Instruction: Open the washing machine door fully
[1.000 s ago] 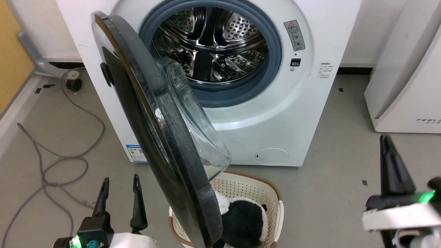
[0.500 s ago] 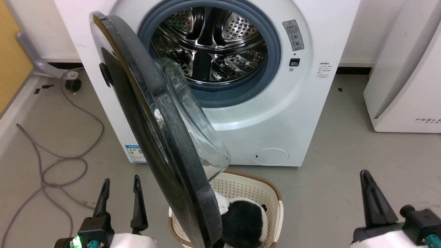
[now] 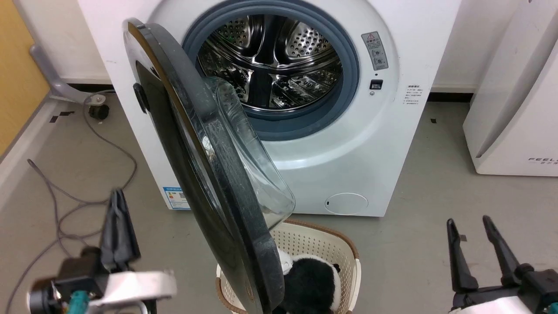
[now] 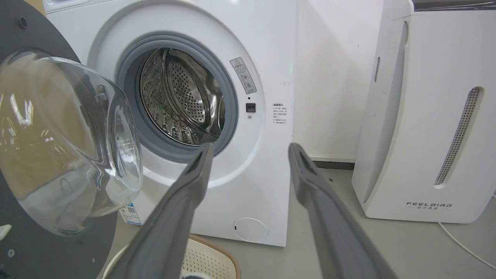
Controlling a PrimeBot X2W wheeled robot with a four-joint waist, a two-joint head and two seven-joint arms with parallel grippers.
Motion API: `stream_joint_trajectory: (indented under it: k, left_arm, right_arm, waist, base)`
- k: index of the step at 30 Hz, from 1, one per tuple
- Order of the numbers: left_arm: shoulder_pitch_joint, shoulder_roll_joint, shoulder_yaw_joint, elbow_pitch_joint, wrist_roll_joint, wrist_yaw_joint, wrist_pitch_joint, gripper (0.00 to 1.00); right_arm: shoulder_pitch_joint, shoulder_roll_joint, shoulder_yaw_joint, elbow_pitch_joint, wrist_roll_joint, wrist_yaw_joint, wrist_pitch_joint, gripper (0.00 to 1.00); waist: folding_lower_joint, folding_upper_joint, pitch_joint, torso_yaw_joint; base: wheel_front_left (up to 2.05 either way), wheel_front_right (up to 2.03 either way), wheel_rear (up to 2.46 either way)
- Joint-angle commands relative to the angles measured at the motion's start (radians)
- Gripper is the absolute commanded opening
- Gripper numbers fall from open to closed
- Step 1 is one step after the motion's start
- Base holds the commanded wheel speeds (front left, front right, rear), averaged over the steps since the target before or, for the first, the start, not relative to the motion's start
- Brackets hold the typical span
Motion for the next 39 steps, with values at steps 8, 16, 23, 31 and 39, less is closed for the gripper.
stream_joint_trajectory:
  k: [8, 16, 23, 31, 39]
  left_arm:
    - [-0.109, 0.001, -0.036, -0.209, 0.037, -0.040, -0.004, 0.00]
    - [-0.150, 0.001, -0.214, -0.344, 0.052, -0.078, -0.004, 0.00]
    - [-0.129, 0.001, -0.388, -0.363, 0.083, -0.128, -0.004, 0.00]
    - [-0.066, 0.003, -0.550, -0.292, 0.099, -0.181, -0.004, 0.00]
    - [-0.009, 0.013, -0.644, -0.187, 0.099, -0.199, -0.004, 0.00]
  right_arm:
    - [0.017, 0.004, -0.007, -0.048, 0.015, 0.001, -0.004, 1.00]
    - [0.024, 0.004, -0.003, -0.063, 0.020, 0.001, -0.004, 1.00]
    - [0.028, 0.004, -0.004, -0.067, 0.021, 0.001, -0.004, 1.00]
    - [0.029, 0.004, -0.005, -0.066, 0.020, 0.001, -0.004, 1.00]
    - [0.024, 0.004, -0.004, -0.063, 0.019, 0.001, -0.004, 1.00]
  waist:
    - [0.0000, -0.0001, -0.005, 0.000]
    - [0.0000, -0.0001, -0.008, -0.003]
    - [0.0000, -0.0001, -0.014, 0.003]
    - [0.0000, -0.0001, -0.014, 0.020]
    - [0.0000, -0.0001, -0.005, 0.038]
  base:
    - [0.00, 0.00, 0.00]
    - [0.00, 0.00, 0.00]
    - [0.00, 0.00, 0.00]
    - [0.00, 0.00, 0.00]
    - [0.00, 0.00, 0.00]
